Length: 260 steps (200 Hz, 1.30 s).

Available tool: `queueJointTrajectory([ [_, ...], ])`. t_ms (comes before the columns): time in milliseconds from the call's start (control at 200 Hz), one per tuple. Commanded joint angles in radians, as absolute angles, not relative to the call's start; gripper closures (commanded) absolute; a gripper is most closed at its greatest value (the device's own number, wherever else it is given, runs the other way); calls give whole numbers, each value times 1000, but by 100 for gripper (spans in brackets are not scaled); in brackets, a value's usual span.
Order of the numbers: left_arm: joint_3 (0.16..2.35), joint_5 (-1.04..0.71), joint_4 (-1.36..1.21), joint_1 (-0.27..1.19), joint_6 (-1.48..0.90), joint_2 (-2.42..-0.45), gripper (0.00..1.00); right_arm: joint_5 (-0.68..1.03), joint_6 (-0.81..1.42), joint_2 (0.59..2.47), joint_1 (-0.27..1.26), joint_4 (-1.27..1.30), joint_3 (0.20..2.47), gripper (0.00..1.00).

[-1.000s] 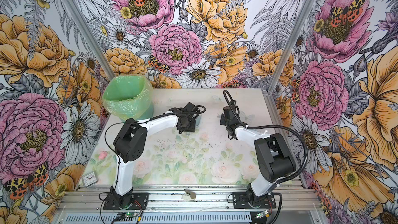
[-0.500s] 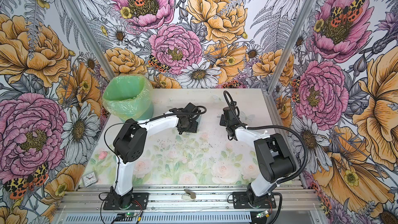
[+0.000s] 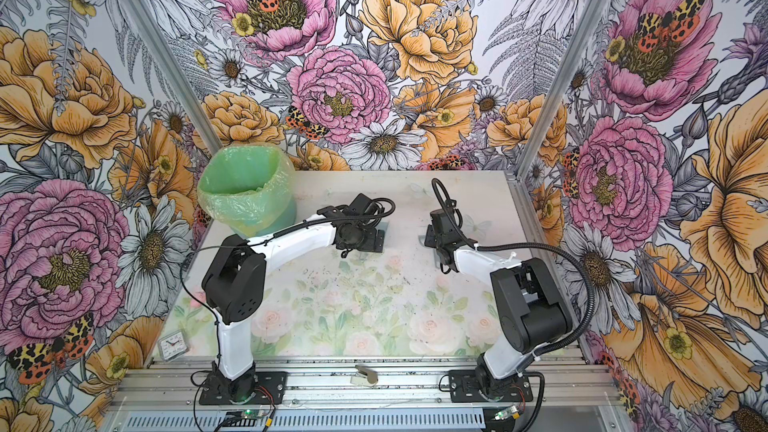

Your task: Sweep away the paper scraps from the table

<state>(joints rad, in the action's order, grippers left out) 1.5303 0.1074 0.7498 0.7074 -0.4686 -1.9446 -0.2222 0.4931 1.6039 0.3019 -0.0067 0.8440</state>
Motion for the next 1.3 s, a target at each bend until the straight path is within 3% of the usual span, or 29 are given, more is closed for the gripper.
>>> queueJointTrajectory([
  [0,1506,142,733,721,-450,-1874,1,-209,514,1559,308,-32,844,65],
  [245,1508,202,733,782,-365,-1774,1,-216,495,1506,308,-76,861,63],
  [425,1509,356,732,842,-295,-1698,1,-222,451,1450,308,-127,897,61],
  [540,1491,441,728,866,-263,-1645,1,-222,417,1405,306,-129,900,55],
  [931,1308,537,662,875,-194,-1365,1,-240,355,1286,300,-211,923,53],
  [1136,1172,632,661,843,-136,-1117,2,-276,300,1276,267,-215,935,50],
  [1296,1055,567,661,689,-110,-858,1,-275,262,1285,231,-210,946,49],
])
